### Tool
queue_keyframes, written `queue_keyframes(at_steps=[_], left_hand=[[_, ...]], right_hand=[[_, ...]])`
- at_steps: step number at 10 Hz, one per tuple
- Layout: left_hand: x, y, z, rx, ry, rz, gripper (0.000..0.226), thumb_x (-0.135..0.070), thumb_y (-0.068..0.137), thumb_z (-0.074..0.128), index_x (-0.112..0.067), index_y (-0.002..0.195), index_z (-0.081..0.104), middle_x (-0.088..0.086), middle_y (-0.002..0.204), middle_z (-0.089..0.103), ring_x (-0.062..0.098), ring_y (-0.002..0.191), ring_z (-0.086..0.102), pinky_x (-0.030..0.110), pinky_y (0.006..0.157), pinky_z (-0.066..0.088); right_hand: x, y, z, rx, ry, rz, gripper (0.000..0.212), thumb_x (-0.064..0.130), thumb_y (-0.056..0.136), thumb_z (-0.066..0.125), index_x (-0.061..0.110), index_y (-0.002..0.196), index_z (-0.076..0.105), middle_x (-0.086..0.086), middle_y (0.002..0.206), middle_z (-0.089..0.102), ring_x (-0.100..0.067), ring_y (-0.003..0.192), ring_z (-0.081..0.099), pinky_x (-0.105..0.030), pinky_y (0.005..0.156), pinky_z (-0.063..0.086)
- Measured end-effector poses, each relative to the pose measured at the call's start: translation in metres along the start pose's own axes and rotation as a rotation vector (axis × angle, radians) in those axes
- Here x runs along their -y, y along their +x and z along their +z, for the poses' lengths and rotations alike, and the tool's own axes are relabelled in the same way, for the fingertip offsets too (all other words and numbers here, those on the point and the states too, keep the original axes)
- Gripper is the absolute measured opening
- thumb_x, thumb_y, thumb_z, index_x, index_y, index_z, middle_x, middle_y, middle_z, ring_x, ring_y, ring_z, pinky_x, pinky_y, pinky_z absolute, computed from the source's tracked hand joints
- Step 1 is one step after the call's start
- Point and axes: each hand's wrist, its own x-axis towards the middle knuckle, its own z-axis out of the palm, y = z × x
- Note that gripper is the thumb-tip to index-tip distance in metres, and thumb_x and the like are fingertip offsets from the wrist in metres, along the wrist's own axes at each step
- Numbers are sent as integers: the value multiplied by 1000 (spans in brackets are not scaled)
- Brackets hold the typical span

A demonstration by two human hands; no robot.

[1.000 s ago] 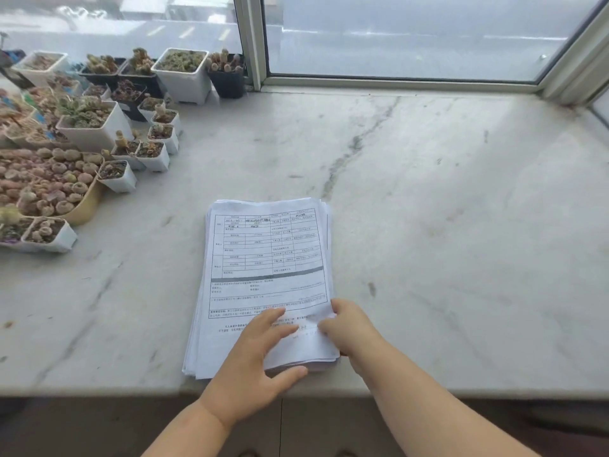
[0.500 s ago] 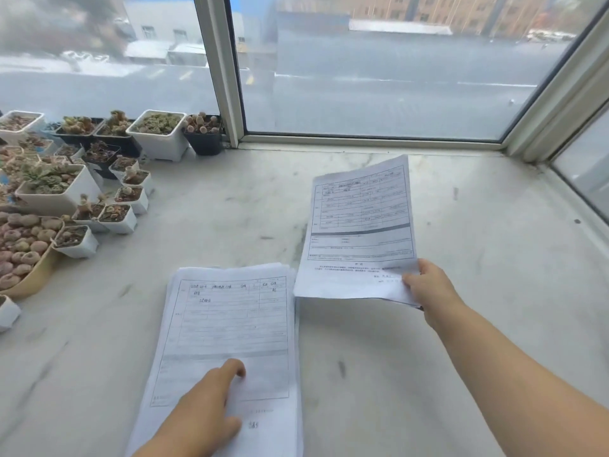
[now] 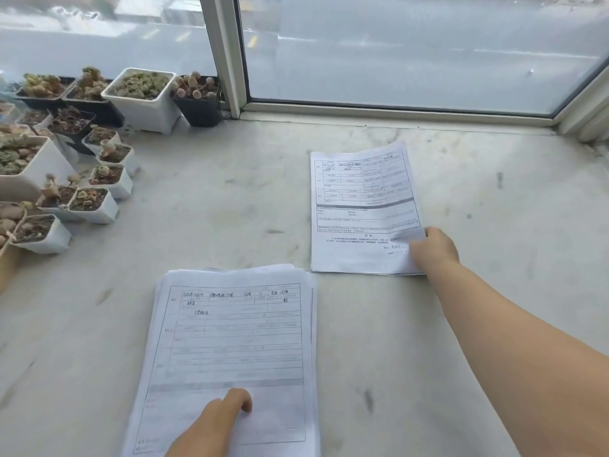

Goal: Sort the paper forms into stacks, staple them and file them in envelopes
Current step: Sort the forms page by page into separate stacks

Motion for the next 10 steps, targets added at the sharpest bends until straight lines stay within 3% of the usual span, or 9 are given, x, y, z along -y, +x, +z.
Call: queue_keyframes(at_steps=[1,2,3,4,5,6,7,8,10], left_hand=[[54,-15,-8,-18,6,-113,40,-31,81,57,-36,110,29,-8,94,41,9,75,47,14,70,40],[-54,8,-21,39,30,0,45,-35,78,59,-39,107,25,-9,94,40,6,77,49,15,74,42],[-58,9,-28,-216,40,-32,47,-32,81,60,-44,112,26,-11,96,40,5,81,50,16,80,43],[-68,-9,-18,-333,35,-30,50,-26,88,57,-44,124,26,-13,103,38,7,88,52,22,84,45],[-74,-20,6,-445,87,15,57,-30,93,52,-34,142,25,-9,119,33,10,105,48,18,89,39],[-65,-31,28,-504,-32,123,61,-54,81,48,-30,136,43,-17,123,37,2,118,40,13,98,30],[-63,-42,41,-476,-162,229,54,-66,70,49,-41,117,54,-32,126,33,-19,122,24,2,102,17],[-60,-44,47,-517,-178,258,36,-51,73,71,-41,105,59,-38,127,26,-26,121,18,-2,100,14],[-46,-37,59,-558,-148,297,54,-61,69,60,-34,116,64,-34,130,33,-19,123,24,-2,102,12]], right_hand=[[-1,-12,0,-109,-163,-19,54,15,90,54,14,143,39,-13,138,47,-33,123,48,-40,97,41],[-12,-46,4,-201,-131,-186,55,15,89,58,13,142,42,-13,138,44,-32,126,45,-41,104,34],[-27,-112,20,-112,0,-468,44,13,88,62,15,131,53,-2,121,55,-20,106,55,-29,91,40],[-49,-190,34,257,6,-490,33,28,91,62,25,123,56,12,91,60,-4,72,56,-21,69,41],[-77,-252,45,556,-48,-382,40,40,91,60,31,129,49,5,78,65,-7,70,61,-20,65,47],[-98,-286,52,710,145,-219,58,35,89,65,29,140,39,-1,76,68,-15,71,68,-30,68,55],[-108,-298,55,750,308,-141,79,30,82,73,38,145,26,-9,85,69,-21,75,68,-29,70,57],[-109,-304,57,695,162,-324,83,32,80,72,54,141,22,0,86,64,-8,71,62,-21,75,53],[-110,-302,65,623,39,-515,73,27,84,68,63,134,30,12,84,53,-3,66,51,-20,79,49]])
